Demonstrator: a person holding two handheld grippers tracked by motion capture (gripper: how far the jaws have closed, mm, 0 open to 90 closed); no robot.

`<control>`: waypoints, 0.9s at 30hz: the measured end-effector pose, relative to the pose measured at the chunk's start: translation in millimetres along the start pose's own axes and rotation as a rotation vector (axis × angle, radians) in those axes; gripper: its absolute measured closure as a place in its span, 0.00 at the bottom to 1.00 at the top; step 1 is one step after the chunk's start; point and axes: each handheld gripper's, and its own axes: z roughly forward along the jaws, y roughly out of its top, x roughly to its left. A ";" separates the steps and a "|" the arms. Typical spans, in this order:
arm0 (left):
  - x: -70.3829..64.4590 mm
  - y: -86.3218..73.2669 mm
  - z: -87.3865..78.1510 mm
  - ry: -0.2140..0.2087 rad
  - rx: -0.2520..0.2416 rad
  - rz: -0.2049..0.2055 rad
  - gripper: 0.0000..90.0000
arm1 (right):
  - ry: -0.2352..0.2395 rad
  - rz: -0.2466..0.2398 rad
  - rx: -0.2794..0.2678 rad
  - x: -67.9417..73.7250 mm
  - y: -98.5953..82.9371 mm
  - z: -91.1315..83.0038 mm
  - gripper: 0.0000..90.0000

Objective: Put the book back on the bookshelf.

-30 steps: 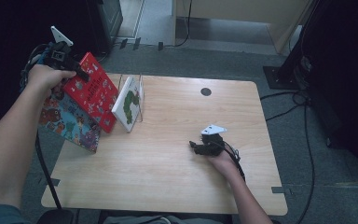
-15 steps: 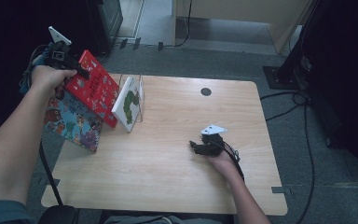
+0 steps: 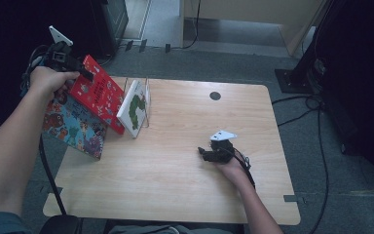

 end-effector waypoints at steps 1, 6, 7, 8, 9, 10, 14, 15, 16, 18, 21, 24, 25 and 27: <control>-0.6 -0.2 -1.4 -0.002 -0.001 0.001 0.68 | 0.000 0.000 0.000 0.0 0.0 0.0 0.36; -2.3 -1.6 -13.5 0.026 -0.032 0.003 0.60 | 0.000 0.000 0.000 -0.1 -0.1 0.0 0.36; -3.0 -2.3 -19.7 0.027 -0.048 0.011 0.59 | 0.000 0.000 0.000 0.0 -0.1 -0.1 0.36; -2.7 -2.6 -22.6 0.022 -0.047 0.016 0.57 | 0.000 0.000 0.000 -0.1 -0.1 -0.1 0.36; -2.7 -2.6 -22.6 0.022 -0.047 0.016 0.56 | 0.000 0.000 0.000 -0.1 -0.1 -0.1 0.36; -2.6 -4.9 -31.0 0.010 -0.067 0.017 0.57 | 0.000 0.000 0.000 0.0 -0.1 -0.1 0.36; -5.3 -10.5 -44.4 -0.016 -0.094 0.016 0.55 | -0.003 0.004 0.003 -0.1 -0.1 -0.1 0.34; -7.3 -12.8 -47.6 -0.026 -0.097 0.019 0.55 | -0.003 0.004 0.003 -0.1 -0.1 0.0 0.34; -9.2 -14.9 -49.4 -0.033 -0.103 0.024 0.54 | -0.003 0.004 0.003 -0.1 -0.1 -0.1 0.34; -13.7 -17.9 -51.2 -0.024 -0.095 0.035 0.51 | -0.006 0.009 0.004 0.2 0.0 0.1 0.32; -20.2 -22.5 -53.6 -0.030 -0.092 0.048 0.49 | -0.011 0.011 0.005 -0.2 0.0 0.2 0.31; -27.1 -27.4 -54.8 -0.047 -0.091 0.068 0.47 | -0.011 0.011 0.005 -0.2 0.1 0.4 0.31; -29.7 -29.1 -54.9 -0.049 -0.087 0.072 0.47 | -0.009 0.012 0.007 -0.1 0.1 0.3 0.30; -35.6 -33.1 -54.8 -0.065 -0.086 0.085 0.47 | -0.006 0.010 0.009 0.1 0.1 0.3 0.29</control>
